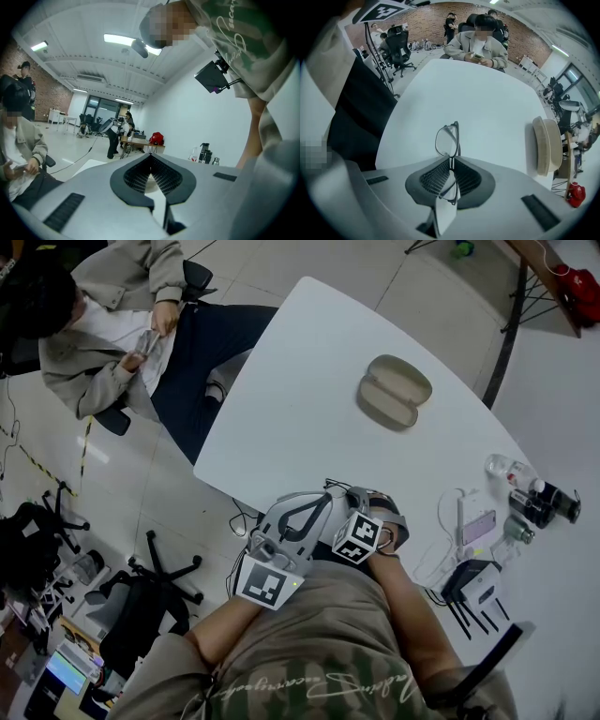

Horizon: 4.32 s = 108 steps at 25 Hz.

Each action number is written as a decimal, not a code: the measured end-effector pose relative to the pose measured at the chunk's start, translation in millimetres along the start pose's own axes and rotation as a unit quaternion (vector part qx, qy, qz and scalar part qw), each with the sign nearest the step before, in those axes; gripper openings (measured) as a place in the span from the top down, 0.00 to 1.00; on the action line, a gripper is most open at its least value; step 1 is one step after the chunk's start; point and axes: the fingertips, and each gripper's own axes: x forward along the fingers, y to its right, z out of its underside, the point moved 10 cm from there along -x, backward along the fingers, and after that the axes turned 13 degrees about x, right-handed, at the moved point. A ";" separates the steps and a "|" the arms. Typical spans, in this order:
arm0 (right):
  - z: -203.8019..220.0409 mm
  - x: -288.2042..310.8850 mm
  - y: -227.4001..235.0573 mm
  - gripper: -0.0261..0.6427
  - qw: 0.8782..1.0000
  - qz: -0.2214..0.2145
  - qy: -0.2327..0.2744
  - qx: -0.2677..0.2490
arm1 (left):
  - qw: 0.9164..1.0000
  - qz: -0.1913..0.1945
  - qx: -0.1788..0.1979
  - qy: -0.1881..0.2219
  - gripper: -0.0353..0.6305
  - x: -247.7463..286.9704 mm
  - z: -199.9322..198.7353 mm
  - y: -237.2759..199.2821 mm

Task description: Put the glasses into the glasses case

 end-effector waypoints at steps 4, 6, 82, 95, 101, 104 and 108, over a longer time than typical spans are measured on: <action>2.1 -1.3 -2.7 0.90 1.000 -0.005 0.001 0.005 | 1.000 0.001 0.005 0.004 0.94 -2.0 -4.1 0.3; 4.4 -3.7 -5.1 0.91 1.000 -0.005 0.002 0.008 | 1.000 0.003 0.011 0.006 0.94 -3.2 -6.6 0.9; -34.6 -69.7 -0.4 0.92 0.993 0.055 0.034 0.098 | 0.991 0.098 0.068 0.055 0.94 54.9 4.3 -45.2; -16.8 -80.0 -3.5 0.92 0.994 0.049 0.045 0.089 | 0.985 0.099 0.119 0.075 0.94 63.7 -5.8 -12.4; -3.0 -88.6 -2.0 0.92 0.995 0.050 0.051 0.073 | 0.986 0.082 0.124 0.069 0.94 66.5 -19.4 5.0; -0.4 -94.5 -7.2 0.92 0.996 0.038 0.055 0.065 | 0.984 0.084 0.137 0.074 0.94 65.5 -30.6 13.7; -0.3 -104.8 -7.9 0.92 0.997 0.040 0.059 0.039 | 0.984 0.082 0.141 0.068 0.94 63.1 -40.7 20.9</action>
